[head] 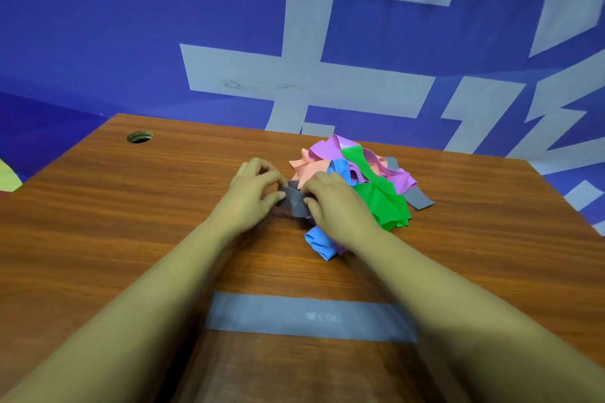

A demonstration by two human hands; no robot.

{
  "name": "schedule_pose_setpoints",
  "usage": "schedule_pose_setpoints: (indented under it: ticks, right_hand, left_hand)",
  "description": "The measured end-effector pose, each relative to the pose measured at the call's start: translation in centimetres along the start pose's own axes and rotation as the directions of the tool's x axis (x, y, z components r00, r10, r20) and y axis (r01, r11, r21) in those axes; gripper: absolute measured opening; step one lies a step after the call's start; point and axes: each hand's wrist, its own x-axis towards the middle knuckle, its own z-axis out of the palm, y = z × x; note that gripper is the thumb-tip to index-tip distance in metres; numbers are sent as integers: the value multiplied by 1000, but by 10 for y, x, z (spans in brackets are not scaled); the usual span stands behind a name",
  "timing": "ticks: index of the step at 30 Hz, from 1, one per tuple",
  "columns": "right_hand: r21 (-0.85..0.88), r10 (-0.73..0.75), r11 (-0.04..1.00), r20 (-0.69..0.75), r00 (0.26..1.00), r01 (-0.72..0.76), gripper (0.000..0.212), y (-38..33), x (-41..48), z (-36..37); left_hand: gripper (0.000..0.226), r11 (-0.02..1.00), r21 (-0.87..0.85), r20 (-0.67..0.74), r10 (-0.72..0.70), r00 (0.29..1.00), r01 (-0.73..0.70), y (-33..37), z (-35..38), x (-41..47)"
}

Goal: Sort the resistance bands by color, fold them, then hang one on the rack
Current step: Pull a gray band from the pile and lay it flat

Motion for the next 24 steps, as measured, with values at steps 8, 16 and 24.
schedule_pose_setpoints:
  ticks: [8,16,24]
  right_hand:
    - [238,13,971,-196,980,35,23,-45,5,-112]
    - [743,226,662,-73,971,-99,27,-60,-68,-149]
    - [735,161,657,78,984,-166,60,-70,-161,-109]
  left_hand:
    - [5,872,-487,-207,-64,976,-46,78,-64,-14]
    - [15,621,-782,-157,-125,980,-46,149,-91,-57]
    - [7,608,-787,-43,-222,974,103,183,-70,-115]
